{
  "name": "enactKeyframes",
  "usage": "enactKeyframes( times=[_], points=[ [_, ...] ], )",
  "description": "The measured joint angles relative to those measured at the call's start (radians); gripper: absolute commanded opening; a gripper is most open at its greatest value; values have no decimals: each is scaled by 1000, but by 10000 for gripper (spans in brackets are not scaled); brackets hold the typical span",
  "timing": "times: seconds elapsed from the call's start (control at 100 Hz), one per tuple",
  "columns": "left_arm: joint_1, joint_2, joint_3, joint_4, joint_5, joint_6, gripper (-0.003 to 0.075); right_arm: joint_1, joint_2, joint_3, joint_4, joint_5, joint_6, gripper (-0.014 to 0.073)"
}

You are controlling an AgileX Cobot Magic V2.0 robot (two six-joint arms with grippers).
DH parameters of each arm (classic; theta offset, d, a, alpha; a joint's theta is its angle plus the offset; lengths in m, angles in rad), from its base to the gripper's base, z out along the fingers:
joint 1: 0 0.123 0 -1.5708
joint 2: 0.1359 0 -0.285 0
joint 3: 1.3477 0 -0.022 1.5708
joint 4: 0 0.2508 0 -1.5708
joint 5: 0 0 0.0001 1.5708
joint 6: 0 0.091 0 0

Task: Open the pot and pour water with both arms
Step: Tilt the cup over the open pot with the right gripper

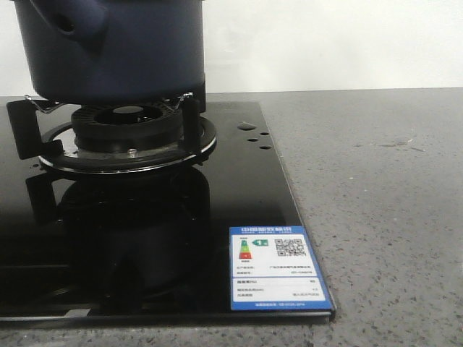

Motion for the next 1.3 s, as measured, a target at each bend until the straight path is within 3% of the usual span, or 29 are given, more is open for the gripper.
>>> enactKeyframes(
  times=[0.59,1.3],
  points=[
    [0,0,0,0,0,0,330,0,0,-2,-274,-27,-2,294],
    [0,0,0,0,0,0,330,0,0,-2,-342,-39,-2,294]
  ],
)
